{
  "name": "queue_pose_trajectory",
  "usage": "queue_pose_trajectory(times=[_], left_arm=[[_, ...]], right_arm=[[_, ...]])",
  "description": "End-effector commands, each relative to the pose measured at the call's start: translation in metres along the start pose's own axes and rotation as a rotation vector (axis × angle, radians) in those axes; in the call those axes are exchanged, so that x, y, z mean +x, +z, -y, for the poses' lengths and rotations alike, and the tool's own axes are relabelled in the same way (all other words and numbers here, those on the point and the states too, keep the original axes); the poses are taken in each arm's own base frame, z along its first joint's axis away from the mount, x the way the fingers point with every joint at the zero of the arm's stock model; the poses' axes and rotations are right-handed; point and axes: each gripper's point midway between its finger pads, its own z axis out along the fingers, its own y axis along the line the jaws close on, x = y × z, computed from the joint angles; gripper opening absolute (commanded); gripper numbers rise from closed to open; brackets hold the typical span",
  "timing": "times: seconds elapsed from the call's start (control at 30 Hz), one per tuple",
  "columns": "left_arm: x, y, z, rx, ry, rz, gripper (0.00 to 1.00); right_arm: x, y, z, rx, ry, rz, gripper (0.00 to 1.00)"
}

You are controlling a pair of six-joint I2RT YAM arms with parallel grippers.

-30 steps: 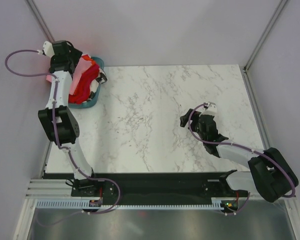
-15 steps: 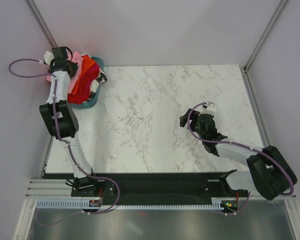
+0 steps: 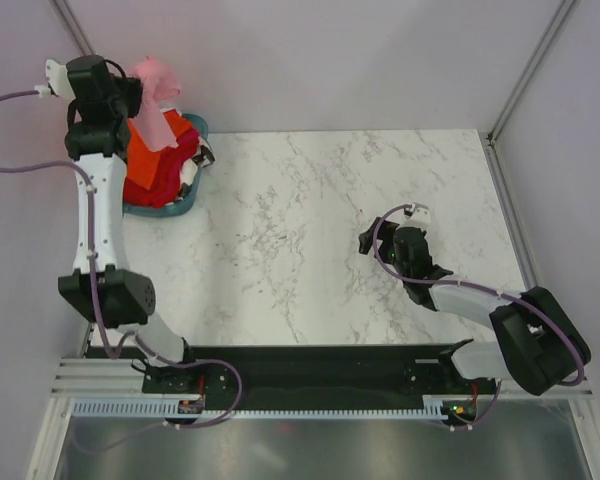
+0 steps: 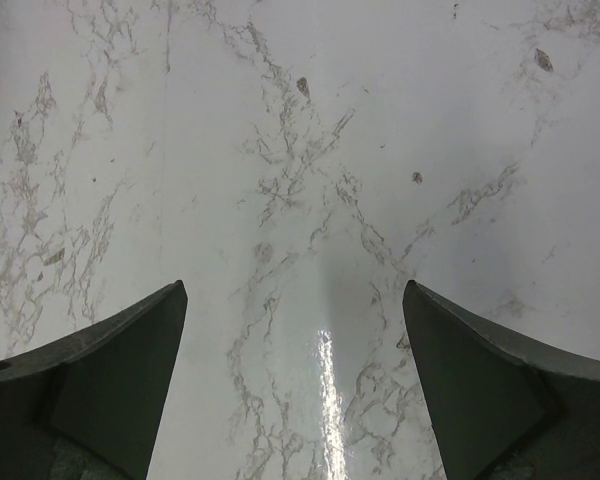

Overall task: Fold and stack the t-shirts
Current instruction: Grab the tshirt from the pile, then move the tshirt to the center of the board

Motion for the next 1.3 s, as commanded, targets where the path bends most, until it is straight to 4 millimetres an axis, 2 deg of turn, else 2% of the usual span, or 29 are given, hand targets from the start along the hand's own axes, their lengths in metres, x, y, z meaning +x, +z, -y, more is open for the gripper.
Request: queue_pose_trajectory(times=[0.0, 0.03, 0.07, 0.1, 0.13, 0.17, 0.2, 0.23, 0.27, 0.3, 0.33, 0.37, 0.43, 0.47, 0.5, 0.53, 0.57, 0.6, 0.63, 0.73, 0.77, 0.8, 0.87, 0.9, 1.0, 1.13, 1.17, 1.23, 1.27], left_arm=[[0.013, -0.114, 0.093, 0.275, -0.078, 0.0, 0.02], [0.043, -0.139, 0.118, 0.369, -0.1, -0.063, 0.02], [0.076, -0.142, 0.11, 0.368, -0.106, -0.131, 0.02], [0.098, -0.162, 0.123, 0.437, -0.152, -0.219, 0.02], [0.116, -0.2, 0.156, 0.595, -0.195, -0.283, 0.03], [0.137, -0.212, 0.162, 0.63, -0.198, -0.344, 0.03], [0.146, -0.227, 0.172, 0.666, -0.204, -0.387, 0.03], [0.166, -0.244, 0.182, 0.699, -0.2, -0.449, 0.03], [0.161, -0.257, 0.195, 0.741, -0.209, -0.459, 0.03], [0.16, -0.263, 0.199, 0.758, -0.209, -0.471, 0.03], [0.161, -0.266, 0.199, 0.764, -0.211, -0.483, 0.04], [0.159, -0.265, 0.19, 0.744, -0.208, -0.468, 0.04], [0.154, -0.245, 0.162, 0.648, -0.203, -0.366, 0.07], [0.167, -0.229, 0.121, 0.559, -0.173, -0.344, 0.09], [0.168, -0.213, 0.093, 0.474, -0.168, -0.278, 0.21], [0.178, -0.203, 0.065, 0.412, -0.145, -0.262, 0.42], [0.21, -0.183, 0.003, 0.29, -0.076, -0.278, 0.67], [0.22, -0.178, -0.025, 0.239, -0.05, -0.283, 0.99], [0.247, -0.169, -0.078, 0.144, 0.026, -0.321, 1.0], [0.28, -0.165, -0.146, 0.024, 0.141, -0.396, 1.0], [0.287, -0.165, -0.167, -0.012, 0.187, -0.411, 1.0], [0.287, -0.165, -0.178, -0.027, 0.259, -0.414, 1.0], [0.281, -0.164, -0.178, -0.029, 0.323, -0.394, 1.0], [0.275, -0.162, -0.179, -0.03, 0.385, -0.373, 1.0], [0.269, -0.164, -0.168, 0.011, 0.501, -0.369, 1.0], [0.291, -0.172, -0.153, 0.108, 0.676, -0.448, 1.0], [0.301, -0.171, -0.16, 0.109, 0.75, -0.473, 1.0], [0.315, -0.175, -0.159, 0.137, 0.806, -0.511, 1.0], [0.322, -0.173, -0.166, 0.125, 0.832, -0.531, 1.0]], right_arm=[[-0.014, 0.003, -0.009, -0.002, 0.008, 0.035, 0.98], [-0.016, 0.003, -0.008, 0.002, 0.009, 0.041, 0.98], [-0.016, 0.002, -0.006, 0.011, 0.009, 0.041, 0.98], [-0.017, 0.001, -0.001, 0.035, 0.008, 0.052, 0.98], [-0.021, -0.003, 0.0, 0.034, 0.018, 0.069, 0.98], [-0.025, -0.006, 0.0, 0.033, 0.028, 0.092, 0.98], [-0.021, -0.01, 0.01, 0.058, 0.03, 0.102, 0.98], [-0.028, -0.015, 0.01, 0.054, 0.046, 0.133, 0.98], [-0.031, -0.018, 0.013, 0.065, 0.052, 0.154, 0.98], [-0.03, -0.02, 0.019, 0.084, 0.051, 0.162, 0.98], [-0.039, -0.025, 0.022, 0.102, 0.062, 0.195, 0.98], [-0.038, -0.026, 0.026, 0.119, 0.06, 0.195, 0.98], [-0.048, -0.032, 0.031, 0.154, 0.071, 0.232, 0.98], [-0.048, -0.034, 0.034, 0.169, 0.076, 0.234, 0.98], [-0.05, -0.036, 0.037, 0.181, 0.078, 0.242, 0.98], [-0.054, -0.039, 0.037, 0.185, 0.088, 0.259, 0.98], [-0.056, -0.04, 0.037, 0.184, 0.089, 0.266, 0.98], [-0.056, -0.042, 0.038, 0.18, 0.09, 0.268, 0.98], [-0.057, -0.043, 0.037, 0.175, 0.09, 0.273, 0.98], [-0.054, -0.041, 0.027, 0.118, 0.069, 0.255, 0.98], [-0.054, -0.039, 0.014, 0.049, 0.06, 0.244, 0.98], [-0.046, -0.036, 0.009, 0.018, 0.034, 0.216, 0.97], [-0.045, -0.033, -0.005, -0.051, 0.02, 0.205, 0.94], [-0.036, -0.029, -0.014, -0.099, 0.003, 0.16, 0.91], [-0.029, -0.021, -0.036, -0.187, -0.029, 0.097, 0.83], [-0.005, -0.007, -0.049, -0.252, -0.056, -0.009, 0.74], [-0.007, -0.005, -0.054, -0.268, -0.053, -0.01, 0.7], [0.005, -0.001, -0.058, -0.293, -0.061, -0.056, 0.67], [0.006, 0.0, -0.067, -0.334, -0.064, -0.071, 0.63]])
